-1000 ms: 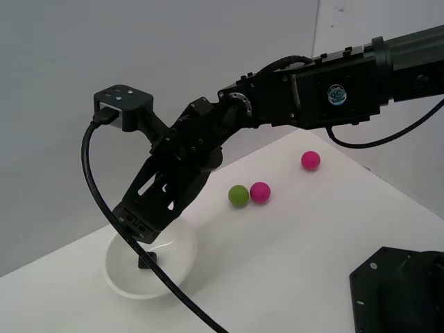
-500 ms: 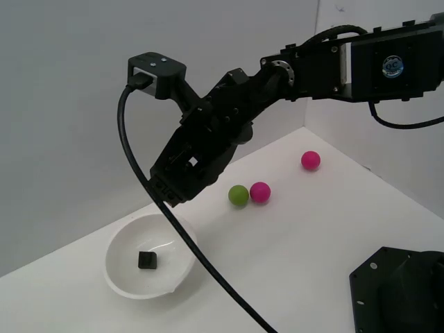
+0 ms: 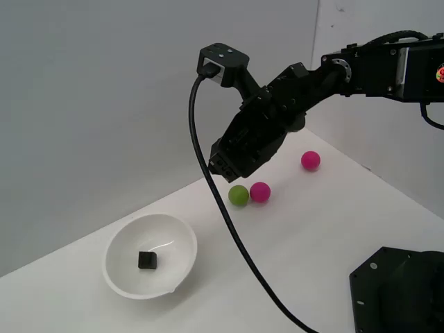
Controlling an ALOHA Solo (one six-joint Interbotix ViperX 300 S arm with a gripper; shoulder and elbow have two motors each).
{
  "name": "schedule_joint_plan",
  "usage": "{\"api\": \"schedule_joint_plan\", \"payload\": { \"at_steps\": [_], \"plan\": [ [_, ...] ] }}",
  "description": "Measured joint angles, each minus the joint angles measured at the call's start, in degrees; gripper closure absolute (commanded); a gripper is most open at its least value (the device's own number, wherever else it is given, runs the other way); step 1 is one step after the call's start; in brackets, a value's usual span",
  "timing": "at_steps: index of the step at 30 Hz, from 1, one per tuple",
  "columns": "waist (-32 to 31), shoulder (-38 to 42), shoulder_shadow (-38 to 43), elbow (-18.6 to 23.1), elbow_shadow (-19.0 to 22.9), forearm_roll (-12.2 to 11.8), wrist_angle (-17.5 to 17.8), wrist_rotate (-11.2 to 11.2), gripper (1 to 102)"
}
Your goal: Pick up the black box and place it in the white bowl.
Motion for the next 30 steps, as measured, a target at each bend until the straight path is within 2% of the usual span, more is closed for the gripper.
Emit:
{"api": "schedule_joint_plan", "payload": {
  "at_steps": [8,16,21,26,30],
  "plan": [
    [5.36,8.26,8.26,4.75,4.83,1.93,-4.13,0.00,100],
    [11.69,17.67,17.75,10.11,10.11,4.75,-5.36,0.00,100],
    [15.03,23.82,24.08,13.27,13.27,5.10,-5.45,0.00,100],
    [16.17,29.88,30.15,15.91,15.91,6.68,-5.54,0.35,100],
    [17.40,33.93,34.28,18.81,18.72,6.94,-5.54,0.09,100]
  ]
}}
